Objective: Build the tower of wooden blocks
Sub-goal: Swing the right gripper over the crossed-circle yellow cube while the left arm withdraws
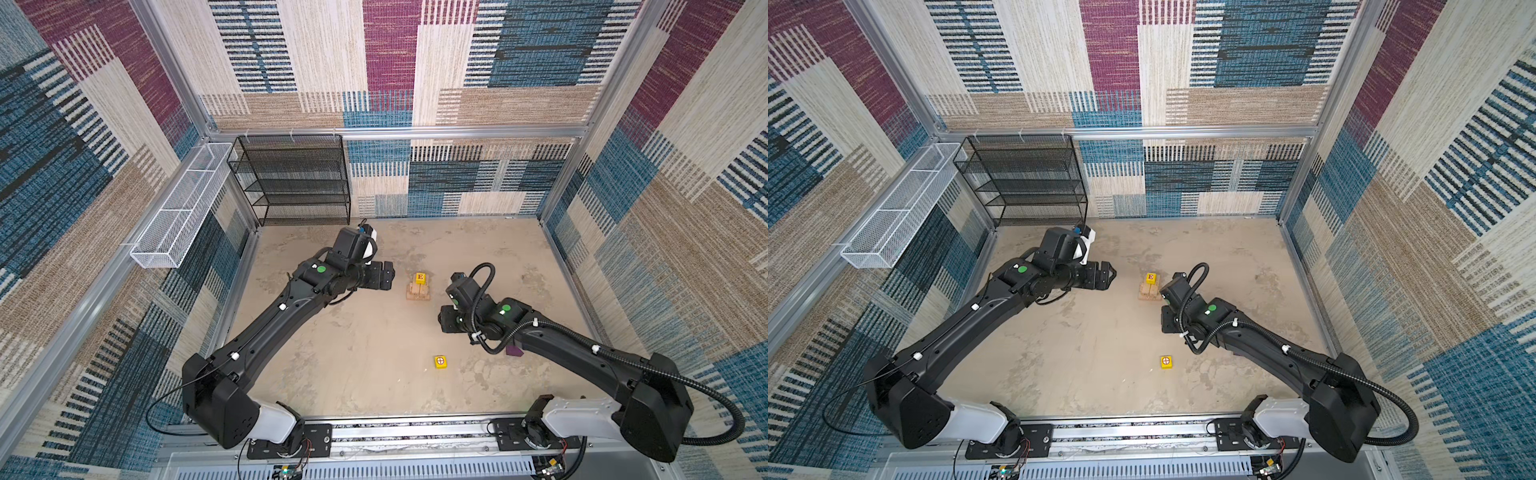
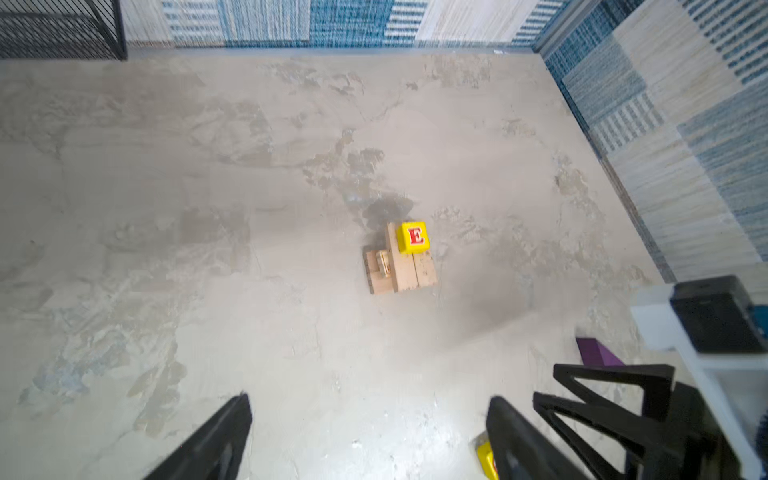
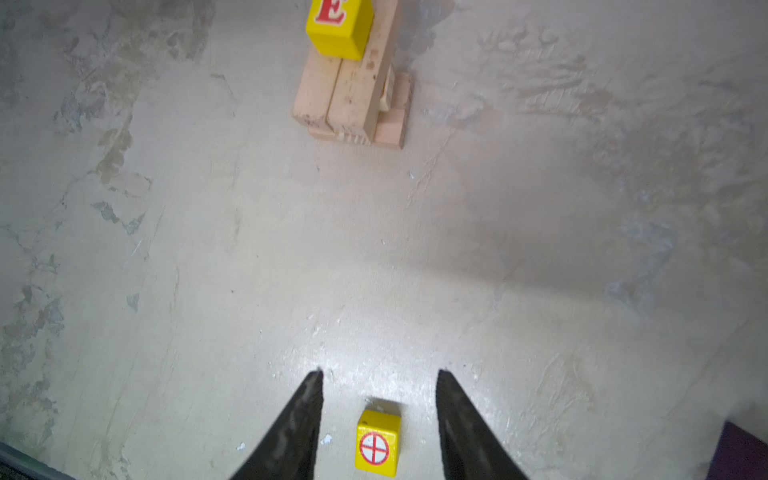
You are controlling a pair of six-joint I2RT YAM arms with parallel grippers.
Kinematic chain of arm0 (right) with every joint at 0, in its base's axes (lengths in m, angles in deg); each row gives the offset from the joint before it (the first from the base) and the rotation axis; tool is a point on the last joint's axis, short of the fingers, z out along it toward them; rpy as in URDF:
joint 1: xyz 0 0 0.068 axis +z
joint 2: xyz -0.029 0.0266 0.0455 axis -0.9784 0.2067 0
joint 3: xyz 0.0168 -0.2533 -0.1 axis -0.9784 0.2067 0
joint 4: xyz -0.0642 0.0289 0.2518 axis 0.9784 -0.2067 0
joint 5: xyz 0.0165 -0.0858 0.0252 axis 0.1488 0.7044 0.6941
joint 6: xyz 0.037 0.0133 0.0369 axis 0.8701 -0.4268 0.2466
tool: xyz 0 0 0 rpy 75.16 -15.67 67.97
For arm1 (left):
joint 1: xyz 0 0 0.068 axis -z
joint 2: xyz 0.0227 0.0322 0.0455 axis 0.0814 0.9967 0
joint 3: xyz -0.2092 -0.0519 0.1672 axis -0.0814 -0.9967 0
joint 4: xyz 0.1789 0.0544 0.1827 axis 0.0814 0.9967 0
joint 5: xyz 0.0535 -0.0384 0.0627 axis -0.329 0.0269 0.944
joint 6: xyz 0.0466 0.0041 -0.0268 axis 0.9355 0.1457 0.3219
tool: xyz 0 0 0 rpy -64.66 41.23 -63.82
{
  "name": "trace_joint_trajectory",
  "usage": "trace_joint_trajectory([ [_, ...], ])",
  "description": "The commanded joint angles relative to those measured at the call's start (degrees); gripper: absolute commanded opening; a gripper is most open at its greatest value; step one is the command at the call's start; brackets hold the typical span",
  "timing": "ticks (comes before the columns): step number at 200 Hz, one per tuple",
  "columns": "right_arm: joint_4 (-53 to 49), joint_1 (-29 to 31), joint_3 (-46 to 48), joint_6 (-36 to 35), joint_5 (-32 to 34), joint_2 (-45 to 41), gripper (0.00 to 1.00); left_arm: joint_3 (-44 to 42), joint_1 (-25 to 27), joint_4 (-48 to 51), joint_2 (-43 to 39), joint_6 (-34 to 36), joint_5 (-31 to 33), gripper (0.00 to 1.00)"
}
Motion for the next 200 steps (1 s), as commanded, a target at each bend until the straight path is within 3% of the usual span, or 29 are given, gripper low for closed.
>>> trace_joint_trajectory([
  [1, -3.3, 3.3, 1.1, 4.5, 2.7, -0.5, 0.47, -6.3, 1.1, 1.5, -3.8, 3.1, -5.5, 0.93],
  [25, -5.2, 6.7, 2.4, 6.1, 4.1, 0.8, 0.48, -12.7, 1.9, 2.3, -7.6, 6.6, -7.9, 0.93],
  [83, -1.6, 10.0, 6.4, 8.4, 0.3, 2.3, 0.49, -19.1, 2.8, 2.6, -10.3, 10.1, -8.4, 0.93],
  [132, -0.6, 11.5, 8.7, 10.7, -0.4, 3.0, 0.49, -19.9, 5.0, 4.6, -9.5, 10.5, -2.5, 0.93],
  [200, 0.2, 11.7, 10.0, 11.5, 0.6, 4.3, 0.49, -19.7, 7.8, 5.9, -8.4, 10.8, -0.2, 0.93],
])
